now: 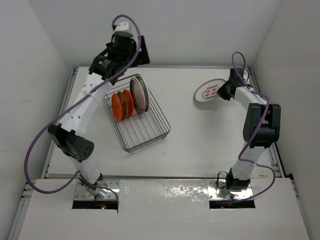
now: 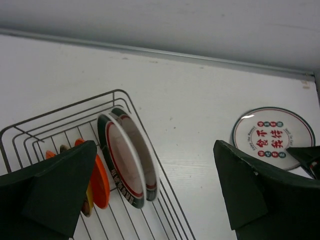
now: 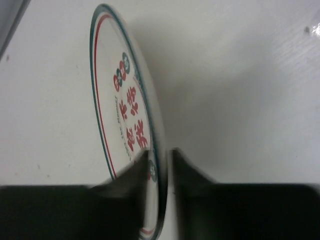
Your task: Unload the plates from the dish rack
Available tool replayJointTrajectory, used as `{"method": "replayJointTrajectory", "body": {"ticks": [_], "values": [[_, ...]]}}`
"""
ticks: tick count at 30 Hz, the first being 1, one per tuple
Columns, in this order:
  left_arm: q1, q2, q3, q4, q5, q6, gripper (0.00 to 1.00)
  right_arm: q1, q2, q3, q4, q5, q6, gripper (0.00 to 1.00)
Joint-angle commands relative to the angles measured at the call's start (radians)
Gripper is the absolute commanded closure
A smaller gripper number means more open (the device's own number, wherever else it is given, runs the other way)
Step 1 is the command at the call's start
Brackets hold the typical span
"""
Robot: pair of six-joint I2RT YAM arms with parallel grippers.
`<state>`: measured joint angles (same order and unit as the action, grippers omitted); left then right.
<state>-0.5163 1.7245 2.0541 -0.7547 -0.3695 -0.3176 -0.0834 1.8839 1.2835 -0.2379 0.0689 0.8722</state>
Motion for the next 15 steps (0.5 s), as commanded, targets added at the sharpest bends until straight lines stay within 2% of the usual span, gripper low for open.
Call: {"method": "replayJointTrajectory", "body": {"ticks": [1, 2, 3, 4, 5, 6, 9, 11, 12, 15], "values": [[0.114, 0.075, -0.005, -0.091, 0.252, -0.172, 0.0, -0.019, 0.087, 0.094, -0.013, 0.045, -0.088, 0.64], [0.131, 0.082, -0.014, -0.078, 0.274, -0.181, 0.0, -0.019, 0.109, 0.15, -0.053, 0.037, -0.094, 0.38], [0.151, 0.087, -0.024, -0.068, 0.286, -0.189, 0.0, -0.018, 0.124, 0.175, -0.101, 0.054, -0.098, 0.17], [0.159, 0.104, -0.023, -0.054, 0.315, -0.201, 0.01, -0.016, 0.139, 0.207, -0.207, 0.072, -0.09, 0.01], [0.173, 0.112, -0.022, -0.051, 0.326, -0.21, 0.02, -0.015, 0.133, 0.211, -0.263, 0.101, -0.087, 0.01], [0.179, 0.119, -0.022, -0.052, 0.334, -0.221, 0.03, -0.012, 0.107, 0.215, -0.403, 0.205, -0.044, 0.01], [0.197, 0.127, -0.057, -0.035, 0.343, -0.25, 0.08, -0.004, 0.043, 0.2, -0.556, 0.317, -0.035, 0.01], [0.205, 0.129, -0.095, 0.006, 0.362, -0.264, 0.13, 0.005, -0.065, 0.118, -0.56, 0.336, -0.041, 0.01], [0.205, 0.133, -0.098, 0.009, 0.362, -0.27, 0.19, 0.013, -0.104, 0.081, -0.537, 0.332, -0.05, 0.01], [0.206, 0.138, -0.132, 0.011, 0.327, -0.304, 0.29, 0.025, -0.244, -0.056, -0.499, 0.313, -0.05, 0.01]]}}
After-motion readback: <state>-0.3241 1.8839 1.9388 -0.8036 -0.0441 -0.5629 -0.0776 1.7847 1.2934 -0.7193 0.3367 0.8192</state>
